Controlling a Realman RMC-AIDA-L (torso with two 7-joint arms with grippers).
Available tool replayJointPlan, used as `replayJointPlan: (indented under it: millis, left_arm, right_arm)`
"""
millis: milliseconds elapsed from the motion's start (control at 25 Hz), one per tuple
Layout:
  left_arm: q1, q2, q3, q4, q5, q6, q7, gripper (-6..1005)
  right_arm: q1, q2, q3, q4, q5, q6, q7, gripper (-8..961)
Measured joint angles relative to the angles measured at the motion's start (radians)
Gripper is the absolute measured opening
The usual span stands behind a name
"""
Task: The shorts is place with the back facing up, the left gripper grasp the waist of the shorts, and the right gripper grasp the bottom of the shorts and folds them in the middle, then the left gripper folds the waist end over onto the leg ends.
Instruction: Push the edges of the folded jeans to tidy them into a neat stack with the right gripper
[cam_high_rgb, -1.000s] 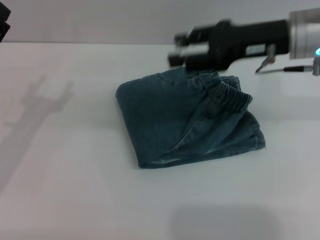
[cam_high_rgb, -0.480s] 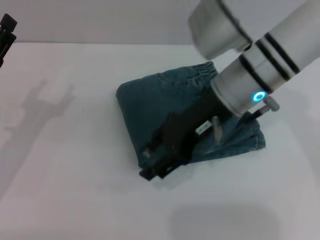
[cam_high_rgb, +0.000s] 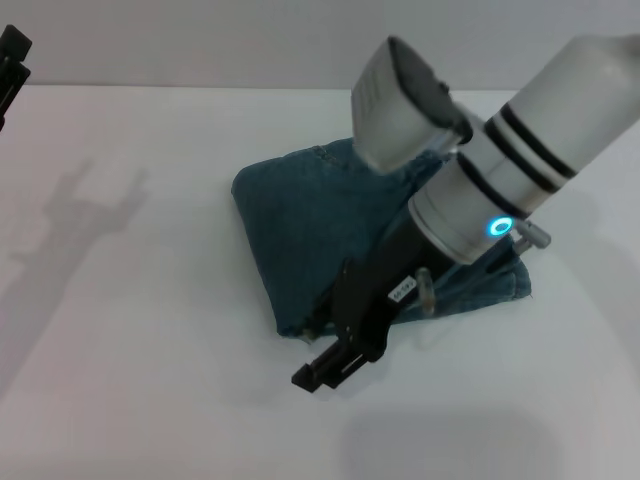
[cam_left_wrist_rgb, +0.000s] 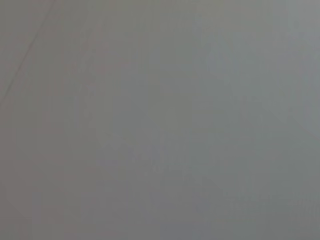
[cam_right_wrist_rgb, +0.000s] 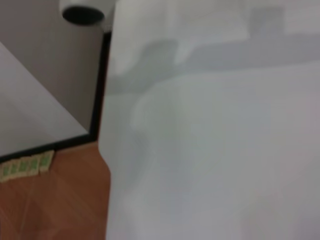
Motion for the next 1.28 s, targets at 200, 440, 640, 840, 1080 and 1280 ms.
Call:
replayJointPlan:
  millis: [200, 440, 640, 840, 1080, 1280]
  left_arm:
    - [-0.014, 0.0, 0.0, 0.001, 0.0, -0.002, 0.0, 856]
    - [-0.022, 0.0, 0.0, -0.001, 0.0, -0.006, 0.0, 856]
    - [-0.024, -0.001, 0.0, -0.008, 0.0, -0.006, 0.0, 856]
    - [-0.023, -0.002, 0.0, -0.009, -0.001, -0.004, 0.0, 856]
    - [-0.016, -0.003, 0.0, -0.018, -0.002, 0.001, 0.0, 856]
    - [-0.016, -0.003, 0.0, -0.027, -0.002, 0.013, 0.0, 856]
  right_arm:
    - [-0.003, 0.004, -0.051, 0.038, 0.001, 0.068, 0.003, 577]
    - [-0.005, 0.005, -0.113, 0.076, 0.044, 0.172, 0.003, 577]
    - [-0.003, 0.005, -0.157, 0.096, 0.089, 0.22, 0.004, 577]
    - [-0.004, 0.005, -0.204, 0.101, 0.091, 0.254, 0.009, 577]
    - [-0.006, 0.005, -0.22, 0.124, 0.092, 0.306, 0.011, 577]
    - [0.003, 0.007, -0.268, 0.14, 0.121, 0.372, 0.013, 576]
